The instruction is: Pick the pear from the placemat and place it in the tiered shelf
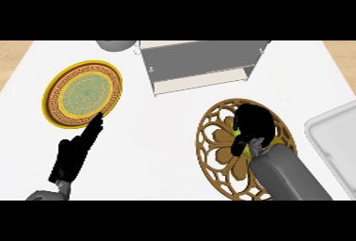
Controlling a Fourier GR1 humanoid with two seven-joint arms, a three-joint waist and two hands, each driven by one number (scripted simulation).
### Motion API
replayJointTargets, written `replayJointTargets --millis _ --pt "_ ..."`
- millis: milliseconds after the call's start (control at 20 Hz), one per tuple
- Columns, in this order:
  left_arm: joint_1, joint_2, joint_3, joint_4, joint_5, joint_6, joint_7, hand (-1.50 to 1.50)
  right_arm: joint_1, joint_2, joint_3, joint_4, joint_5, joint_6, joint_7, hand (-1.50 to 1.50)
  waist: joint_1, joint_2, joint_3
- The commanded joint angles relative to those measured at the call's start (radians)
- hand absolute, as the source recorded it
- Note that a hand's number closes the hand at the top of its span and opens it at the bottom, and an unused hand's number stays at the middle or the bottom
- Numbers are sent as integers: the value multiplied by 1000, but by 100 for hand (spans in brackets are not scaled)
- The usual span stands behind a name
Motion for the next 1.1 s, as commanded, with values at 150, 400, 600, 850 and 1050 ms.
replayJointTargets --millis 150,400,600,850,1050 --pt "51 -27 -7 -26 -21 7 -19 0 89 -121 -123 -271 -76 0 -119 150 3 3 2" --pt "55 -23 2 -49 -28 13 11 0 145 -192 -170 -564 -52 25 -47 150 -10 -3 1" --pt "49 -17 8 -56 -23 -6 10 0 -5 -131 -237 -613 -52 15 18 150 6 0 1" --pt "51 -27 0 -67 -28 -16 17 0 -159 -125 -398 -585 -119 -13 8 150 16 4 2" --pt "14 -58 16 1 -50 1 7 0 -348 -105 -412 -443 -99 4 22 150 19 8 1"
